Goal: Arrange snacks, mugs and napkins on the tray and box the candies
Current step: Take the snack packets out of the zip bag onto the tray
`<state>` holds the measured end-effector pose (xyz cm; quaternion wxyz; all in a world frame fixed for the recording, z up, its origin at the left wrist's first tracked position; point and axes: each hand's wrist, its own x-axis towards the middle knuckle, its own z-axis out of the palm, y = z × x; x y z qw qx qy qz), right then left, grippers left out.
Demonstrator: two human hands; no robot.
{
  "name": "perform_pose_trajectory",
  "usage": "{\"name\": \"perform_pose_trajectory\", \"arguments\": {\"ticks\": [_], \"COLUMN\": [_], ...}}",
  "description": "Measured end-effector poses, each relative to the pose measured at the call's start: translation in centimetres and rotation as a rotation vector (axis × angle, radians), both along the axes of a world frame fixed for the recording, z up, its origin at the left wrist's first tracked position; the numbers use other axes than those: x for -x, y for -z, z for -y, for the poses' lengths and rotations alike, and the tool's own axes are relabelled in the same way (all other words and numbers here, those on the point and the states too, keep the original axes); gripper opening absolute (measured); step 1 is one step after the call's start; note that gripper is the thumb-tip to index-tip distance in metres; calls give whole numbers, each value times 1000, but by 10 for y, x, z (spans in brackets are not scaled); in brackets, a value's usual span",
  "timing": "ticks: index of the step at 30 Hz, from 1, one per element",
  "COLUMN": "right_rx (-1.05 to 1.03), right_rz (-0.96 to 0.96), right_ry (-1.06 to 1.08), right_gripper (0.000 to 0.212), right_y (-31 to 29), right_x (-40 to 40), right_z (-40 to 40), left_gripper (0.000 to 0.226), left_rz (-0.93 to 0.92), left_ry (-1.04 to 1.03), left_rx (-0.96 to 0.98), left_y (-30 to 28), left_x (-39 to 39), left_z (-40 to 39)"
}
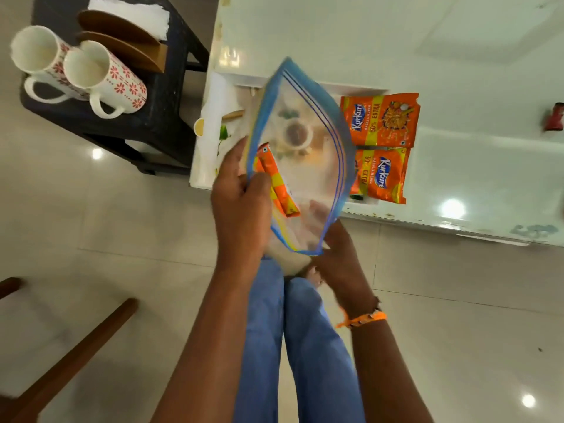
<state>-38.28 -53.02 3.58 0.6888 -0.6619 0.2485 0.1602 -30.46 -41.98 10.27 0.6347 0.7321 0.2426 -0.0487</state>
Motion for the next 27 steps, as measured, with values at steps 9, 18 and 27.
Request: {"name": "perform_pose_trajectory", "arguments": {"ticks": [9,18,27], "right_rx": [85,408,482], "right_rz": [287,305,38], "right_ry": [129,-486,-766], "right_gripper": [26,29,26], "right_y": [-97,-90,35], "right_x": [-63,-120,-154], "right_z": [-18,-115,-164], "left_gripper": [52,45,56], "left_rz": [221,333,141], "left_ry": [-172,-17,120], "left_rx": [8,-197,-233], "left_y": [-32,-30,5], "left_x": [1,-6,4], "left_z": [-84,-104,-118]}}
